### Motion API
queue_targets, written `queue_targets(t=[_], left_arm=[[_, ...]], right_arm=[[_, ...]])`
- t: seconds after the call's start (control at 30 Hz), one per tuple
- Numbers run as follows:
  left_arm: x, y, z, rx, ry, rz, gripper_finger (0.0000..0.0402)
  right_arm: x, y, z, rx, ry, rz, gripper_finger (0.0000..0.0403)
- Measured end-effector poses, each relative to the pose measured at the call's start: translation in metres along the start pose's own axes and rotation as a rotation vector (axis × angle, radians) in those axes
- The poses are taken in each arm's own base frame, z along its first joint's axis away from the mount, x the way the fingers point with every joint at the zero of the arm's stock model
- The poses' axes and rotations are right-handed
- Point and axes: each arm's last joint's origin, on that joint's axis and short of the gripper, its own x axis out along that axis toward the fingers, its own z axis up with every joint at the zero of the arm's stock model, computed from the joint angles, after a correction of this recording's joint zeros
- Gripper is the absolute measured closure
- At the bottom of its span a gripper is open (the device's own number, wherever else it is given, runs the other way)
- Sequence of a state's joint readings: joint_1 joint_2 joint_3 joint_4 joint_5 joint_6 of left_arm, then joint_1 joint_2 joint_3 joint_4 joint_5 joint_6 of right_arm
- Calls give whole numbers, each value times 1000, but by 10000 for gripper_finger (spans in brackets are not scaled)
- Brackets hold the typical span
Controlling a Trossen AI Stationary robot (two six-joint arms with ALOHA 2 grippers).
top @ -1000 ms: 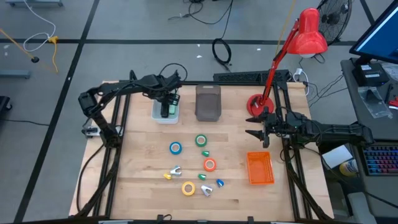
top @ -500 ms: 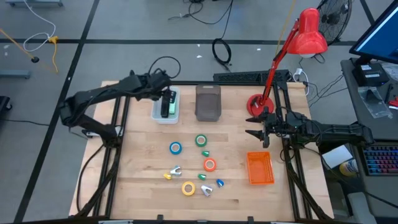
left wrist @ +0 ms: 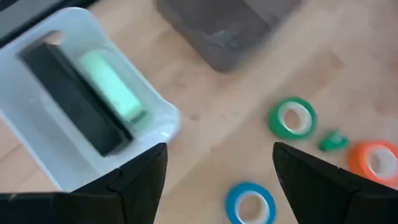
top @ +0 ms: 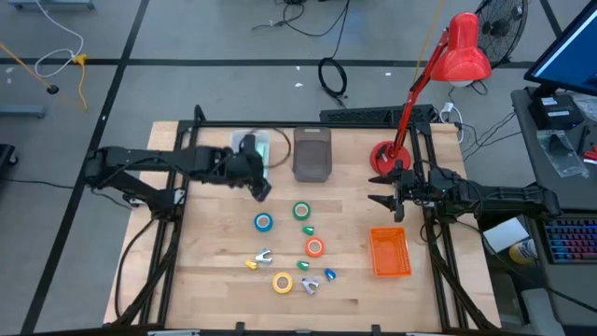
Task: Pick and place Stapler, Stapler remover, tape
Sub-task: Put the black stapler into the white bin
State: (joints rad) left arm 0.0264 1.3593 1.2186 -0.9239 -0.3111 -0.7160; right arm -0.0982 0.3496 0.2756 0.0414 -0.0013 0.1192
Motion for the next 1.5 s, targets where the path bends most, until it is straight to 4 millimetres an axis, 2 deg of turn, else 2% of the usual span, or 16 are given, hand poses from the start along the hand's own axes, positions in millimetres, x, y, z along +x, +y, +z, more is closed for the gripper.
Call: queue_targets(t=[0.17, 0.33, 0.47, 0.63, 0.73, 0.87, 1.03, 1.27, 1.5], left_arm=[[-4, -24, -19, 78, 23, -58, 105], [8, -49, -38, 90, 98, -87, 105], [27, -62, -56, 68, 181, -14, 105], [37, -61, -69, -14, 216, 136, 105], [29, -53, -62, -92, 138, 171, 105], [20, -30, -39, -224, 21, 221, 105], [31, 5, -10, -269, 7, 326, 105], [43, 47, 18, -311, 23, 421, 105], [67, 82, 41, -333, 89, 408, 105]], right_arm=[[0, 0, 0, 0, 0, 0, 161], [0, 0, 0, 0, 0, 0, 161], [0, 0, 0, 0, 1, 0, 161], [0, 0, 0, 0, 1, 0, 161], [0, 0, 0, 0, 1, 0, 161], [0, 0, 0, 0, 1, 0, 161], [0, 0, 0, 0, 1, 0, 161], [0, 0, 0, 46, 1, 0, 161], [0, 0, 0, 52, 1, 0, 161]])
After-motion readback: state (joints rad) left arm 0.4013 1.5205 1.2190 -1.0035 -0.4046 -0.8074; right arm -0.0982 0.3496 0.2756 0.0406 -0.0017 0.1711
